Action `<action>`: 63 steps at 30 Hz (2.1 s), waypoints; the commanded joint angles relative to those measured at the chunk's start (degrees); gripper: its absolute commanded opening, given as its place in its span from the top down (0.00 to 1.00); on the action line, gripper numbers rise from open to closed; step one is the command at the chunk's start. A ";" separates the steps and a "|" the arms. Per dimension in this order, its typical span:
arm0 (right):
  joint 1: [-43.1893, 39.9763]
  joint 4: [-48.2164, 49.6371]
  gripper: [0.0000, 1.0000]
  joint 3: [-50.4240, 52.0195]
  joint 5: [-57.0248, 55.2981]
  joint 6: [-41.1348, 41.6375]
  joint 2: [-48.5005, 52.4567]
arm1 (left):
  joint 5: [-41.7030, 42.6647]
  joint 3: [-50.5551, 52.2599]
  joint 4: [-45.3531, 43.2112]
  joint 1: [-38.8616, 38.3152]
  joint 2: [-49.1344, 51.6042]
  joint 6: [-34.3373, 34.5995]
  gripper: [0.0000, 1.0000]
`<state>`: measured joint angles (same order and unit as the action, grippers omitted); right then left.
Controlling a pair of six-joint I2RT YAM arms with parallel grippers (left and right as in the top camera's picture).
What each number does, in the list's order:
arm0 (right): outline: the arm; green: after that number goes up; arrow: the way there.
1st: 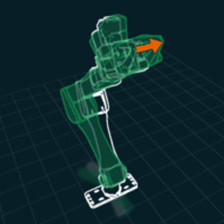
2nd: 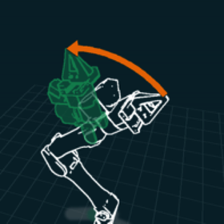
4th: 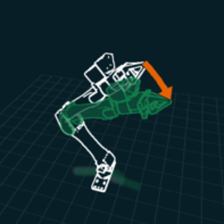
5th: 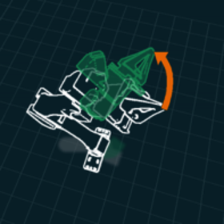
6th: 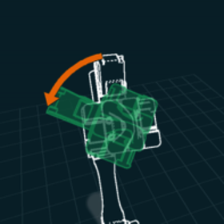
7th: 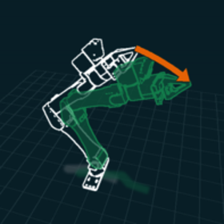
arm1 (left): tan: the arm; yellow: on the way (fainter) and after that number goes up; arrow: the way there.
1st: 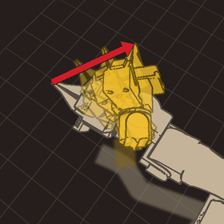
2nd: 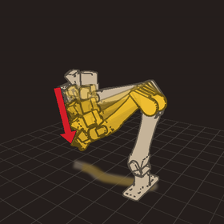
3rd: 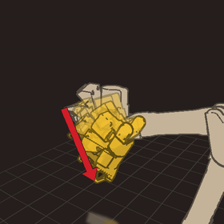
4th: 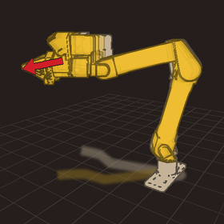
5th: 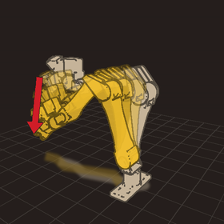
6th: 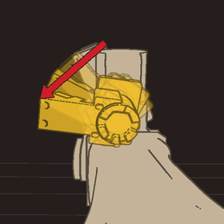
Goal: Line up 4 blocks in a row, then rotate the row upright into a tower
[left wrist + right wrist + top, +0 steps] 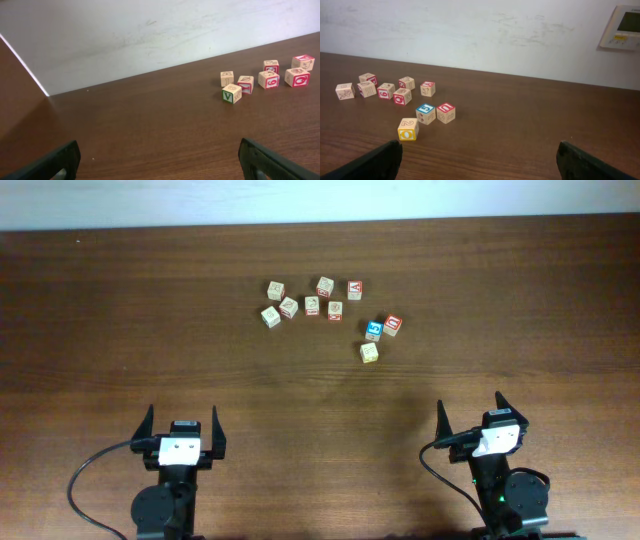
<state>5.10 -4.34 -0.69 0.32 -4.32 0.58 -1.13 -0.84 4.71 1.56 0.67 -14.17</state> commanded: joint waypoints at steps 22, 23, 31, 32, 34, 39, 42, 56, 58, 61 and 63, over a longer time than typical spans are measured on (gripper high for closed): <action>-0.31 -0.17 0.01 0.37 0.22 0.26 -0.37 | 1.84 0.31 -0.85 -0.28 -0.37 -0.90 0.01; -0.26 -0.20 0.01 0.37 0.26 0.24 -0.37 | 6.27 0.31 -3.17 -0.28 -0.37 -0.90 0.01; -0.26 -0.98 0.01 -1.29 3.85 0.24 -0.37 | 12.63 -4.42 -14.19 -0.28 17.38 -0.02 0.01; -0.26 -1.53 0.01 -2.16 4.68 0.26 -0.22 | 15.61 -7.50 -16.83 -0.28 24.39 -0.02 0.01; -0.26 -4.07 0.01 -4.87 5.51 0.26 -0.07 | 19.96 -14.29 -17.53 -0.28 35.60 -0.02 0.01; -0.26 -15.13 0.01 -15.37 5.73 0.28 -0.04 | 26.88 -30.82 -7.41 -0.28 52.74 -0.04 0.01; -0.26 -16.92 0.01 -23.80 9.88 0.26 7.28 | 26.91 -37.81 -0.61 -0.28 52.89 -0.04 0.01; -0.26 -31.93 0.03 -80.48 23.10 5.25 84.17 | 35.52 -88.13 33.77 -0.31 98.14 -2.21 0.01; -0.26 -46.31 0.10 -102.75 14.80 5.60 95.34 | 18.99 -93.96 32.76 -1.49 98.75 3.52 0.01; 0.28 -54.01 0.20 -112.96 12.59 13.79 106.97 | 10.71 -102.25 38.12 -3.28 98.92 13.75 0.03; 3.52 -57.92 0.26 -112.67 3.82 22.25 111.56 | 10.71 -102.22 41.38 -3.30 102.38 15.13 0.10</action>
<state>5.63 -60.23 -112.92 11.86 10.17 109.32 10.96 -102.39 44.21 -1.80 99.92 -1.93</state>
